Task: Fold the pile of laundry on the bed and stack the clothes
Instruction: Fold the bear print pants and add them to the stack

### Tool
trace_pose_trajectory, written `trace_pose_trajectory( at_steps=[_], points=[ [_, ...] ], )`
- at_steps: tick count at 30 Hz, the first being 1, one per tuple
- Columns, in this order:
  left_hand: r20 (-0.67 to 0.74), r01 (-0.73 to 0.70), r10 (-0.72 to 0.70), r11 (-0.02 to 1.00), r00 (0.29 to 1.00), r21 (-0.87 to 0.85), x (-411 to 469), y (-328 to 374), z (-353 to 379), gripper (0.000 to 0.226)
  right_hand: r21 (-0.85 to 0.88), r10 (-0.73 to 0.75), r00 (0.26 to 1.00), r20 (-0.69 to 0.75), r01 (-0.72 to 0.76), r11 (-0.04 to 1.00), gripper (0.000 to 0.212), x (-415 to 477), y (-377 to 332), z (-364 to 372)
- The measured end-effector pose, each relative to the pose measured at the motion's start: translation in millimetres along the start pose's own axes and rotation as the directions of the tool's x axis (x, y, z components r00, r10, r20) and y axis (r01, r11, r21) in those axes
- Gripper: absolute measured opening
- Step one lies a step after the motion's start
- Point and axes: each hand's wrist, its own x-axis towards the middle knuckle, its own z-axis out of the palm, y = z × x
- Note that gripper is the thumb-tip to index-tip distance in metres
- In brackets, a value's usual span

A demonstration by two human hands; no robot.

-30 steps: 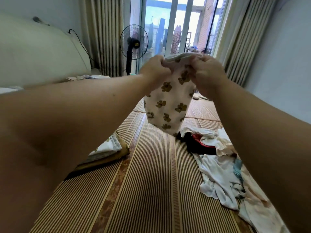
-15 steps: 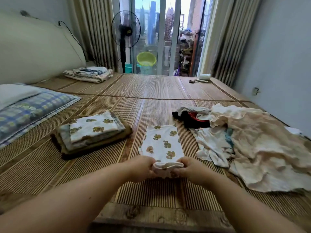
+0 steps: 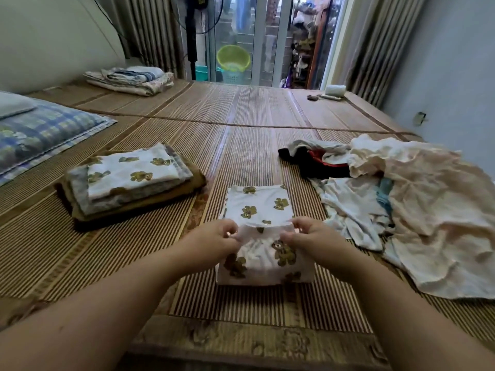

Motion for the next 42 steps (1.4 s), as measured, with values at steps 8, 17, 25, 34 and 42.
trace_pose_trajectory(
  at_steps=[8, 17, 25, 34, 42],
  points=[
    [-0.244, 0.076, -0.075, 0.997, 0.967, -0.007, 46.6, -28.5, 13.9, 0.051, -0.237, -0.068, 0.958, -0.28, -0.001, 0.971, 0.062, 40.5, 23.9, -3.1],
    [0.152, -0.157, 0.094, 0.859, 0.984, 0.487, 23.5, -39.5, 23.4, 0.058, -0.782, 0.055, 0.998, 0.022, -0.017, 0.623, 0.078, 23.9, 55.4, -7.8],
    [-0.015, -0.148, 0.188, 0.815, 0.982, 0.561, 19.4, -46.0, 17.3, 0.027, -0.76, -0.249, 0.968, -0.044, 0.129, 0.637, 0.024, 12.5, 53.1, -10.4],
    [0.231, -0.03, 0.055, 0.993, 0.971, -0.113, -14.5, -30.2, -17.0, 0.034, -0.336, 0.054, 0.965, 0.256, 0.037, 0.941, 0.031, -25.9, 3.2, -23.9],
    [0.128, 0.273, -0.324, 0.457, 0.937, -0.847, 14.4, -20.2, -13.7, 0.03, 0.122, -0.021, 0.99, -0.141, 0.039, 0.992, 0.035, 22.2, -7.8, -2.4]
  ],
)
